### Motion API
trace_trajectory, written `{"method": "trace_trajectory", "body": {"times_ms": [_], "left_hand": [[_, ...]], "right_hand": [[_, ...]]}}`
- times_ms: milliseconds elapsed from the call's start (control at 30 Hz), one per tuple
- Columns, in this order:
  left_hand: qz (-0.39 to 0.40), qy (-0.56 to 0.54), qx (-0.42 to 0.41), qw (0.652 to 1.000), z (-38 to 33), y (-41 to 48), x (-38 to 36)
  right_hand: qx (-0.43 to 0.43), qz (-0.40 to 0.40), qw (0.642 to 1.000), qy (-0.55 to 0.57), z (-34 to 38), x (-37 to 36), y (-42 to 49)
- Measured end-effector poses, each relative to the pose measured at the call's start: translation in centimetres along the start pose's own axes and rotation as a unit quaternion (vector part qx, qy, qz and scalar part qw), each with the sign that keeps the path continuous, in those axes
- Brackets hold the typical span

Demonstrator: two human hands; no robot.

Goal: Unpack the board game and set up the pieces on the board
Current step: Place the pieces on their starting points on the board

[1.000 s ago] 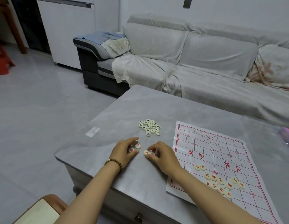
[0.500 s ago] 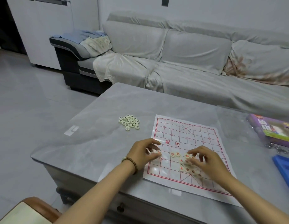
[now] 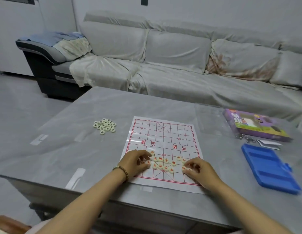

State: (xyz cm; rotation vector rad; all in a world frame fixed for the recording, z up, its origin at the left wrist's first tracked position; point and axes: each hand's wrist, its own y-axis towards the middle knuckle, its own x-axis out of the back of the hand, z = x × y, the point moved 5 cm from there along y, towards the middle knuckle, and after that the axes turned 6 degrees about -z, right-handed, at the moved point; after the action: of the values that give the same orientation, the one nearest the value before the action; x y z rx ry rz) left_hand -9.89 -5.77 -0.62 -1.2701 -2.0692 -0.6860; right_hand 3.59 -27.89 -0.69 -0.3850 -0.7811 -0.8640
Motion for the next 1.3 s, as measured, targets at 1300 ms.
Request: {"method": "trace_trajectory", "body": {"times_ms": [1300], "left_hand": [[-0.093,0.209,0.080,0.970,11.0,4.8,11.0]], "right_hand": [[0.081,0.086,0.993,-0.010,13.4,-8.0,8.8]]}}
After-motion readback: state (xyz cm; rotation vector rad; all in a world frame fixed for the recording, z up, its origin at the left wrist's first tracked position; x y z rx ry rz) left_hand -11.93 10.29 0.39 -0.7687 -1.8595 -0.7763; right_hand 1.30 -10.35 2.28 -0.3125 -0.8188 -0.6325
